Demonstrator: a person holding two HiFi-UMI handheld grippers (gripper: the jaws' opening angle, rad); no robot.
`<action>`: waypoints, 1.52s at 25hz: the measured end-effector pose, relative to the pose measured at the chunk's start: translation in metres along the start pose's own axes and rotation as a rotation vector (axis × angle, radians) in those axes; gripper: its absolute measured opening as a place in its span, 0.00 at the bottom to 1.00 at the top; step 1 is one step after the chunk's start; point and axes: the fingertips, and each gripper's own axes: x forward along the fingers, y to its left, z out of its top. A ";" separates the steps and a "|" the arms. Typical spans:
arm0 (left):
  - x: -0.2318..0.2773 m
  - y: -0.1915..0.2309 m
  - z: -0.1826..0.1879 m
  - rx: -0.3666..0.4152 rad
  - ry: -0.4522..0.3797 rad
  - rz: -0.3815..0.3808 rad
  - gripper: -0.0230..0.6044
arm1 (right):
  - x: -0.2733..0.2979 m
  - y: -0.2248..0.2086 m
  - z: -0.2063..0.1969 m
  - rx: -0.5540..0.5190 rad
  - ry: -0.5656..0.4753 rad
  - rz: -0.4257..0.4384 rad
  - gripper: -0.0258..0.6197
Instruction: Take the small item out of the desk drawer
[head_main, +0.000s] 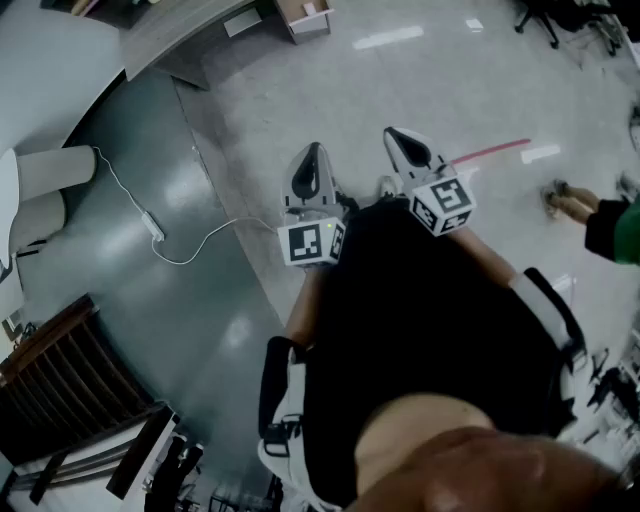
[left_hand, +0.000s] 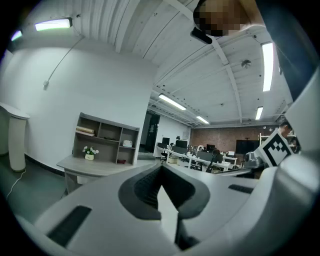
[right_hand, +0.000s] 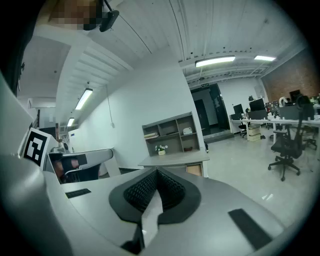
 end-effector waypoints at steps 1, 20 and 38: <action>0.000 0.000 0.000 -0.005 0.006 0.000 0.03 | 0.001 0.000 0.001 0.000 0.000 0.000 0.04; -0.001 0.050 0.009 -0.022 0.014 -0.056 0.03 | 0.044 0.035 0.007 0.036 0.000 -0.025 0.04; 0.029 0.098 0.010 -0.072 0.034 -0.134 0.03 | 0.115 0.044 0.013 0.030 0.003 -0.084 0.04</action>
